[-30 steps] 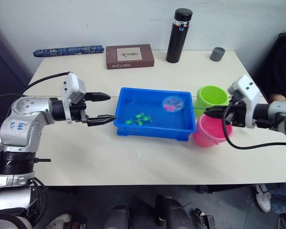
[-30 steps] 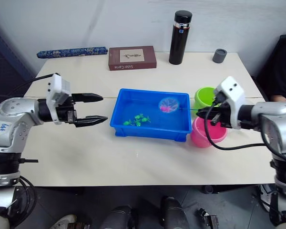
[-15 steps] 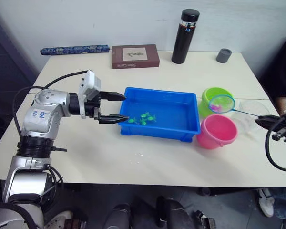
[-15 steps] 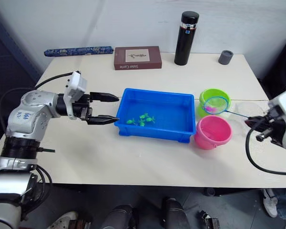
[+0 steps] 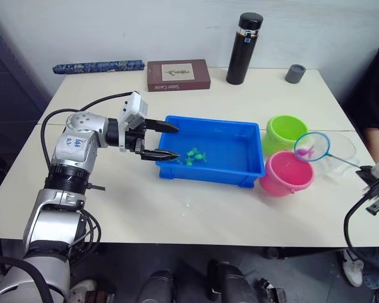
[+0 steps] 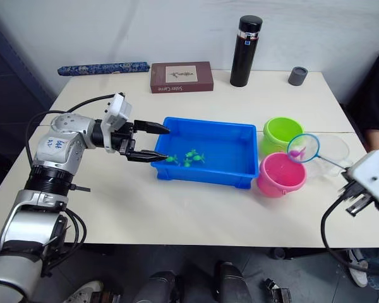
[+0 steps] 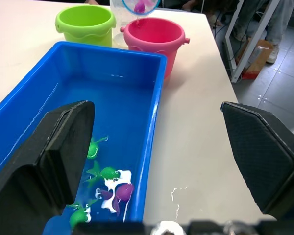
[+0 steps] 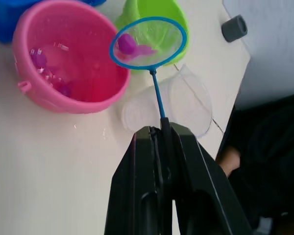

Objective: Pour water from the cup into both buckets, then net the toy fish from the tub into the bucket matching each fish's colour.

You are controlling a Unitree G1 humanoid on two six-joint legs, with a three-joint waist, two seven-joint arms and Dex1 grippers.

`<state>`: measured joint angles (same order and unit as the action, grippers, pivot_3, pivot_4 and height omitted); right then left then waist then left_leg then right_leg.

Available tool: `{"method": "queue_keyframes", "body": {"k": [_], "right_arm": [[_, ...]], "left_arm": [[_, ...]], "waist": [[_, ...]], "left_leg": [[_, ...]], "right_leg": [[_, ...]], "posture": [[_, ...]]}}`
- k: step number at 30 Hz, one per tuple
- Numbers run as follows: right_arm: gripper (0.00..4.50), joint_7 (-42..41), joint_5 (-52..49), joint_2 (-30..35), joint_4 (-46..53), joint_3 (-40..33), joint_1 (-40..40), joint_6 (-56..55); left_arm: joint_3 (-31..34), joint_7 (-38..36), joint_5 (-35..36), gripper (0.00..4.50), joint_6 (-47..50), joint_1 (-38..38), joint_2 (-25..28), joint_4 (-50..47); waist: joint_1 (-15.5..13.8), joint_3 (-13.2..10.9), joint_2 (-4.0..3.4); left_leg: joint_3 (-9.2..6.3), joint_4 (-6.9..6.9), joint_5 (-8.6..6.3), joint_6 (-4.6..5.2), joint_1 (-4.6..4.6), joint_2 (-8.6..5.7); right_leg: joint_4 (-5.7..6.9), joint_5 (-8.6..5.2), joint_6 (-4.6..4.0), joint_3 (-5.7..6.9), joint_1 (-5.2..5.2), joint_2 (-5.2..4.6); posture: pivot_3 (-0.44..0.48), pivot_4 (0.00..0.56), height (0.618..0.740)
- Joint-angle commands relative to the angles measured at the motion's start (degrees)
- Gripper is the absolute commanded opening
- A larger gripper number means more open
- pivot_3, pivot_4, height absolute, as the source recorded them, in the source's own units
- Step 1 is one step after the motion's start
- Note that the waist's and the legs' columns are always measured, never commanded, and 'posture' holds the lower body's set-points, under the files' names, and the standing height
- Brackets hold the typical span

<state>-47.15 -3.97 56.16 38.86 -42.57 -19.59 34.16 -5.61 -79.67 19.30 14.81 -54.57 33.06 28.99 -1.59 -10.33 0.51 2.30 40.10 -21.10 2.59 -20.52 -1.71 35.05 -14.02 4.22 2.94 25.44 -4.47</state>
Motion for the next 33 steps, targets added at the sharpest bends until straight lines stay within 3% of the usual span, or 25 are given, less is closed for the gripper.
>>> {"method": "queue_keyframes", "body": {"k": [1, 9, 13, 21, 33], "right_arm": [[0.0, 1.5, 5.2, -1.1, 2.0, -1.3, -1.8, -7.2], [0.0, 5.3, 20.2, -4.6, -1.1, -2.5, -11.4, -33.4], [0.0, 11.7, 29.5, -6.0, -4.3, -0.9, -13.4, -43.7], [0.0, 19.2, 40.4, -8.0, -8.3, 2.9, -13.0, -52.3], [0.0, 32.6, 55.7, -11.0, -8.8, 0.2, -13.6, -58.6]], "left_arm": [[0.6, -0.7, -0.5, 4.44, -1.0, -1.9, -0.3, 0.4], [0.9, -0.8, -1.2, 4.44, -2.0, -2.0, -1.4, 1.6], [1.1, -0.6, -1.2, 4.44, -1.9, -1.7, -2.0, 1.3], [1.5, -0.3, -0.9, 4.44, -1.1, -0.3, -1.6, -0.4], [1.9, 0.0, -0.7, 4.44, 0.4, 1.1, -1.1, -2.4]], "waist": [[0.1, 0.0, 0.0], [0.1, 0.0, 0.0], [0.2, 0.0, 0.0], [0.2, 0.0, 0.0], [0.2, 0.0, 0.0]], "left_leg": [[0.0, 0.0, 0.01, 0.02, 0.0, -0.03], [0.05, 0.0, 0.03, 0.05, 0.03, -0.05], [0.05, -0.02, 0.02, 0.04, 0.05, -0.04], [0.05, -0.01, 0.03, 0.04, 0.06, -0.04], [0.06, -0.01, 0.03, 0.04, 0.06, -0.04]], "right_leg": [[0.0, 0.01, 0.01, -0.02, 0.0, -0.02], [-0.03, 0.04, 0.07, -0.08, -0.04, 0.0], [-0.02, 0.03, 0.06, -0.08, -0.04, 0.02], [-0.01, 0.02, 0.04, -0.09, -0.04, 0.01], [0.0, 0.02, 0.04, -0.12, -0.04, 0.01]], "posture": [[0.0, 0.15, 0.74], [0.0, 0.15, 0.74], [0.0, 0.15, 0.74], [0.0, 0.15, 0.74], [0.0, 0.15, 0.74]]}}
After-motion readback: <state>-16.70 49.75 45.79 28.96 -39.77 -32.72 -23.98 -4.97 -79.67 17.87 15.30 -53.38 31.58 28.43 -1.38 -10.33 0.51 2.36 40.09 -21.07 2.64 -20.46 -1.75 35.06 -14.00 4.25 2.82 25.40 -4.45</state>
